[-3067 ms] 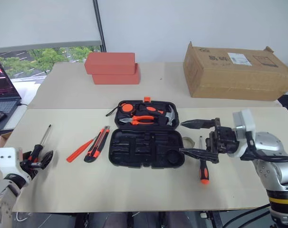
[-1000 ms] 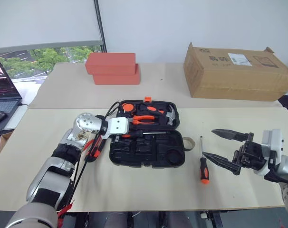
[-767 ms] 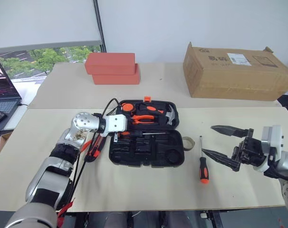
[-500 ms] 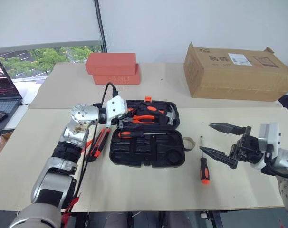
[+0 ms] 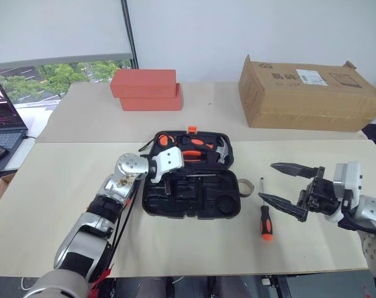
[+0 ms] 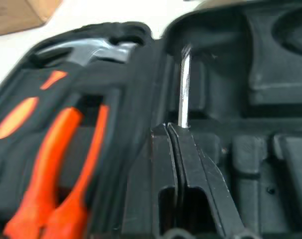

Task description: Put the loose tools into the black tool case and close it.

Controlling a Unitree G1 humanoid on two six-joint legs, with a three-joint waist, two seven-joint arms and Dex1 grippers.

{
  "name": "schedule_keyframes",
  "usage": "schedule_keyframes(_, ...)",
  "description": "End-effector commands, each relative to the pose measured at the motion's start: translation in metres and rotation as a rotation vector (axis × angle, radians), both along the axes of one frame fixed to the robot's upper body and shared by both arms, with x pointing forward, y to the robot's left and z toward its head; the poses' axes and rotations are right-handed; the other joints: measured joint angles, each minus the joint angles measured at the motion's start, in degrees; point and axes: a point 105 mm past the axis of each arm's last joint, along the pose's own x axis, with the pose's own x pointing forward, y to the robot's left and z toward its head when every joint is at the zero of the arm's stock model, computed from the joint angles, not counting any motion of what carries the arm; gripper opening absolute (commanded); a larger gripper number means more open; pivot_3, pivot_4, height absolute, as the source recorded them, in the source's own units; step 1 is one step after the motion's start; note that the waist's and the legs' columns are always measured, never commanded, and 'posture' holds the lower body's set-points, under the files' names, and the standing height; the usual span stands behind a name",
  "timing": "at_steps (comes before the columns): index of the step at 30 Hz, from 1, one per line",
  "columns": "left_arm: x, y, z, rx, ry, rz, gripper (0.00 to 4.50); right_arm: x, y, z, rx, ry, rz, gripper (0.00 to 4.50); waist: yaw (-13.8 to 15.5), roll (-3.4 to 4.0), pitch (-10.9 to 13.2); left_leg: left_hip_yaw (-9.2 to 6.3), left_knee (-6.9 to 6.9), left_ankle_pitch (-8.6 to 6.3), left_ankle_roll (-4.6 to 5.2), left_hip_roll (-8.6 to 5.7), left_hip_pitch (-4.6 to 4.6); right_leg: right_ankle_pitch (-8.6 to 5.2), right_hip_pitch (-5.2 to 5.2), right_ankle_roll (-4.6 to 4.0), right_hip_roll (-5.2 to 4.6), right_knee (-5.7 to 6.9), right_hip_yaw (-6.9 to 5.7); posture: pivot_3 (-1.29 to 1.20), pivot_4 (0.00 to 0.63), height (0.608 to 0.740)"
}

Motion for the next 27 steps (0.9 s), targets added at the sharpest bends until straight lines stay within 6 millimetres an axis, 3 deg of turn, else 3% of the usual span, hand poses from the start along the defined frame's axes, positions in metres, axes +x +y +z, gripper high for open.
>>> schedule_keyframes(1, -0.005, 0.009, -0.030, 0.138, -0.010, -0.016, 0.10, -0.004, -0.004, 0.012, -0.024, -0.065, -0.018, 4.50, 0.0, 0.06, -0.1, 0.02, -0.02, -0.02, 0.03, 0.00, 0.06, 0.01, 0.04, -0.02, 0.00, 0.00, 0.04, 0.00, 0.150, 0.711)
schedule_keyframes(4, -0.004, 0.010, -0.040, 0.170, -0.027, -0.011, 0.10, -0.005, -0.007, 0.008, -0.035, -0.050, -0.035, 4.50, 0.0, 0.06, -0.2, 0.04, -0.02, -0.06, 0.10, 0.00, 0.16, -0.15, 0.08, 0.26, -0.02, 0.03, 0.12, 0.00, 0.150, 0.711)
schedule_keyframes(7, 0.000, 0.005, -0.031, 0.078, -0.006, 0.030, 0.10, -0.005, -0.009, -0.001, -0.060, 0.015, -0.069, 4.50, 0.0, 0.03, -0.4, 0.03, -0.01, -0.06, 0.09, 0.00, 0.25, -0.16, 0.14, 0.27, -0.05, 0.06, 0.12, 0.00, 0.150, 0.711)
schedule_keyframes(11, 0.007, -0.001, 0.001, -0.141, 0.045, 0.084, 0.10, -0.005, -0.016, -0.022, -0.100, 0.144, -0.174, 4.50, 0.1, 0.02, -0.4, 0.02, 0.03, -0.05, 0.10, 0.00, 0.24, -0.16, 0.12, 0.28, -0.09, 0.09, 0.15, 0.00, 0.150, 0.711)
schedule_keyframes(15, 0.001, -0.001, 0.048, -0.390, 0.134, 0.055, 0.10, -0.005, -0.021, -0.041, -0.150, 0.211, -0.307, 4.50, 0.0, 0.01, -0.4, 0.01, 0.08, -0.04, 0.09, 0.01, -0.08, -0.16, -0.12, 0.28, -0.07, 0.11, 0.14, 0.00, 0.150, 0.711)
schedule_keyframes(18, -0.011, 0.009, 0.078, -0.500, 0.207, -0.004, 0.83, -0.002, -0.019, -0.043, -0.123, 0.214, -0.442, 4.50, -0.2, 0.01, -0.4, 0.01, 0.09, 0.01, 0.01, 0.03, -0.25, -0.15, -0.26, 0.26, -0.03, 0.10, 0.14, 0.00, 0.150, 0.711)
schedule_keyframes(21, -0.034, 0.019, 0.095, -0.498, 0.288, -0.110, 1.88, -0.008, -0.015, -0.048, -0.119, 0.276, -0.545, 4.50, -0.3, 0.03, -0.4, 0.01, 0.07, 0.28, -0.47, 0.06, -0.18, -0.18, -0.22, 0.26, 0.05, 0.10, 0.17, 0.00, 0.150, 0.711)
schedule_keyframes(24, -0.058, 0.028, 0.098, -0.413, 0.378, -0.200, 3.13, -0.011, -0.014, -0.054, -0.103, 0.364, -0.689, 4.50, -0.4, 0.04, -0.4, 0.00, 0.05, 0.28, -0.48, 0.08, -0.16, -0.20, -0.19, 0.27, 0.07, 0.09, 0.18, 0.00, 0.150, 0.711)
schedule_keyframes(27, -0.071, 0.035, 0.097, -0.322, 0.412, -0.241, 3.94, -0.016, -0.003, -0.061, -0.110, 0.456, -0.736, 4.50, -0.2, 0.04, -0.4, -0.01, 0.05, 0.21, -0.36, 0.05, -0.17, -0.21, -0.18, 0.29, 0.02, 0.07, 0.17, 0.00, 0.150, 0.711)
